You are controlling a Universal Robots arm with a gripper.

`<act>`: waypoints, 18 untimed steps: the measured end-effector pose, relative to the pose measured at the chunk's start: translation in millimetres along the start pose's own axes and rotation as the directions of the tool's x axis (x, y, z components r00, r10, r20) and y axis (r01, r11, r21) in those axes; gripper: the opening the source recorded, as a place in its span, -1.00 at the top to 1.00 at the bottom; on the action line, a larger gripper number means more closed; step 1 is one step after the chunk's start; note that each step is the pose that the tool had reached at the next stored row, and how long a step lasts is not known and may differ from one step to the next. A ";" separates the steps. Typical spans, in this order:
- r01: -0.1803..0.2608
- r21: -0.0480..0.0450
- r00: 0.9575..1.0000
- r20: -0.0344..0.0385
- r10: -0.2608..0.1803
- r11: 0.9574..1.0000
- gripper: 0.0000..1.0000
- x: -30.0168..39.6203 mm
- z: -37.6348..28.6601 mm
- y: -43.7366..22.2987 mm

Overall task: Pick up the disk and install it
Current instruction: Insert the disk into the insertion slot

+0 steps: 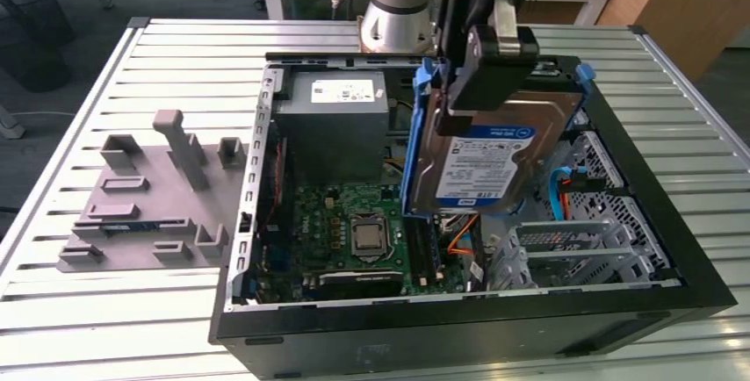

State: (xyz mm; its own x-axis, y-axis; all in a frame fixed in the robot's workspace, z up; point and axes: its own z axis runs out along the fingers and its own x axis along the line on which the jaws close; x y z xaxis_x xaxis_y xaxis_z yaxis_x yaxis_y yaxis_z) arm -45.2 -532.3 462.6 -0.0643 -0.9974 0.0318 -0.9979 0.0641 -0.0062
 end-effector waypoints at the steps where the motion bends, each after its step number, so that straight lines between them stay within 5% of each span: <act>1: 0.000 0.000 1.000 0.000 0.000 1.000 0.27 0.4 0.2 -2.0; 10: 0.000 0.000 1.000 0.000 0.000 1.000 0.27 14.7 3.0 -11.5; 18: 0.000 -0.002 1.000 -0.001 0.000 1.000 0.27 13.4 4.7 -41.5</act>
State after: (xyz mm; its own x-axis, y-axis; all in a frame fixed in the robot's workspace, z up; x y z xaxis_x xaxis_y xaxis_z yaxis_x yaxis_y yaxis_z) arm -4.7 -548.5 458.6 -0.0642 -0.9974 0.0325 -0.9979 0.0641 -0.0038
